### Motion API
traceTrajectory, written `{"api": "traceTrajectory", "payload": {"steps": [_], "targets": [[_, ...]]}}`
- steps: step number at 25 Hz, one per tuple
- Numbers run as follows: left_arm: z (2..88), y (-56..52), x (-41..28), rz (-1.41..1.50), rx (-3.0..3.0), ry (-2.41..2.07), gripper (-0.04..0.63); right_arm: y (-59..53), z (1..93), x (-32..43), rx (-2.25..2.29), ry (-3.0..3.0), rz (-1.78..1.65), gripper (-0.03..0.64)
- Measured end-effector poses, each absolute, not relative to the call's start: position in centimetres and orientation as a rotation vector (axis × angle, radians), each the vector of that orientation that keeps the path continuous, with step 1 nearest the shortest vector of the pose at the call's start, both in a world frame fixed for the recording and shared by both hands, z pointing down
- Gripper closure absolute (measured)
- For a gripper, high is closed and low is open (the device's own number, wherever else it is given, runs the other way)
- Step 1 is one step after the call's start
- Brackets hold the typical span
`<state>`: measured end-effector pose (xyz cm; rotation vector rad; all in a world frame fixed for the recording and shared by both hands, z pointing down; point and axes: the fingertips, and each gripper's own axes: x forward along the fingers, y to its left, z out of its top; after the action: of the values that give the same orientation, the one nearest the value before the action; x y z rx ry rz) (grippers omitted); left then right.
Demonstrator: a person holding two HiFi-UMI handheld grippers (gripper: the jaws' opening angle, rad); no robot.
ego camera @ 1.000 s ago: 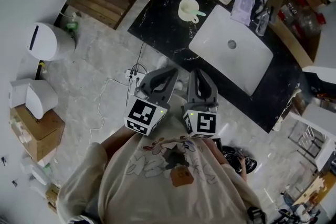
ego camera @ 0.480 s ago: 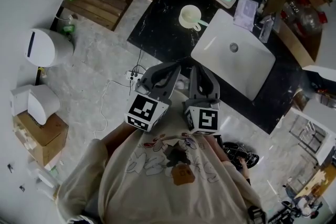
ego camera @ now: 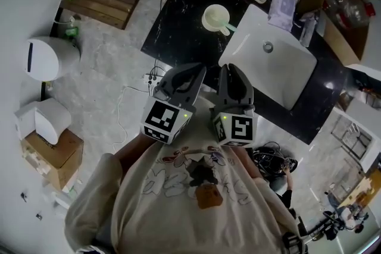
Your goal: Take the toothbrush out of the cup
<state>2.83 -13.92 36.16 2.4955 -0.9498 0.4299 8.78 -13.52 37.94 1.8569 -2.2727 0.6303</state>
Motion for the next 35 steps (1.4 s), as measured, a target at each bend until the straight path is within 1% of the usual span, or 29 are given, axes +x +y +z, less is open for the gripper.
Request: {"api": "traceTrajectory", "payload": {"steps": [4, 22, 28, 35], "targets": [[37.0, -15.3, 2.9, 0.44, 2.481, -0.916, 0.58, -15.0, 38.8, 8.9, 1.862, -2.24, 0.651, 0.578], [40.5, -20.8, 4.0, 0.472, 2.438, -0.806, 0.58, -20.2, 42.6, 9.7, 1.883, -2.124, 0.742, 0.508], [41.1, -22.5, 4.4, 0.483, 2.431, -0.792, 0.58, -21.8, 43.7, 10.3, 1.895, -2.081, 0.785, 0.46], [41.9, -23.4, 4.7, 0.495, 2.414, -0.767, 0.58, -23.0, 44.9, 11.1, 1.904, -2.043, 0.846, 0.456]]}}
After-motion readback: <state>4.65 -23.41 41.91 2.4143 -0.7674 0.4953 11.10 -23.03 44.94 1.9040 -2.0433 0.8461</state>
